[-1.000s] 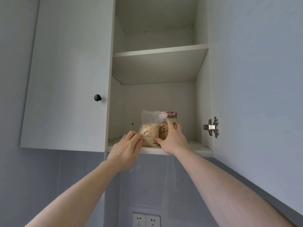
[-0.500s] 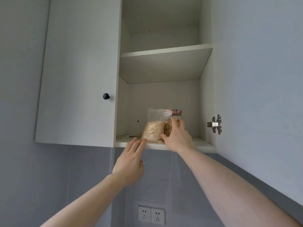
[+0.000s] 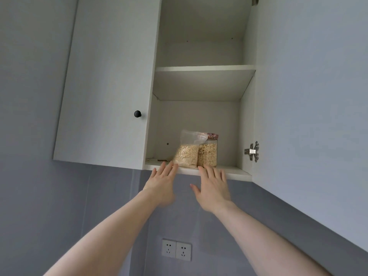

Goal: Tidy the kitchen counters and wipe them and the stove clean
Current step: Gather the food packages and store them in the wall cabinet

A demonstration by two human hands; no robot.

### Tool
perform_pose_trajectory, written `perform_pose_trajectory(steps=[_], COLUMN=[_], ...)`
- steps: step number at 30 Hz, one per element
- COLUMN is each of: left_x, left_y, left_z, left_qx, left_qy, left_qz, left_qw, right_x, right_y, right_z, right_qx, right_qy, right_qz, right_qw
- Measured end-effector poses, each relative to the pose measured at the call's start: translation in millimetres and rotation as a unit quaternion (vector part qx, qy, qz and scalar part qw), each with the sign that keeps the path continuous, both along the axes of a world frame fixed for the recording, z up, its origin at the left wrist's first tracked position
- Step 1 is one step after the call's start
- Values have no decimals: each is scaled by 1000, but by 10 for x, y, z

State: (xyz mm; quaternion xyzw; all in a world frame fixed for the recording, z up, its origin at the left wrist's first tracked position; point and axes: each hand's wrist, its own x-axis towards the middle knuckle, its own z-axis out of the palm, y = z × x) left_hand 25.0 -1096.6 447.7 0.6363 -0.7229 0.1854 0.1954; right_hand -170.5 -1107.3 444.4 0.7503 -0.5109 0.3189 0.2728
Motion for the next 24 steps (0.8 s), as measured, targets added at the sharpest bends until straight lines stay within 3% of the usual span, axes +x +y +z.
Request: perform_pose_trajectory(steps=[7,15,24], left_x=[-3,-267,-1169], left_y=[611,1561,2633], left_z=[-32,-71,259], left_qx=[51,-86,-187], left_qy=[5,110,184], left_qz=[-36,-131,-273], left_qw=[998,981,926], right_x=[-39,-382,-1240], right_y=[386,1287,2115], right_z=[-147,-371,-440], right_qx=[105,139,155], right_qy=[-35,-13,40], right_qz=[66,157,203], right_qw=[992,978,966])
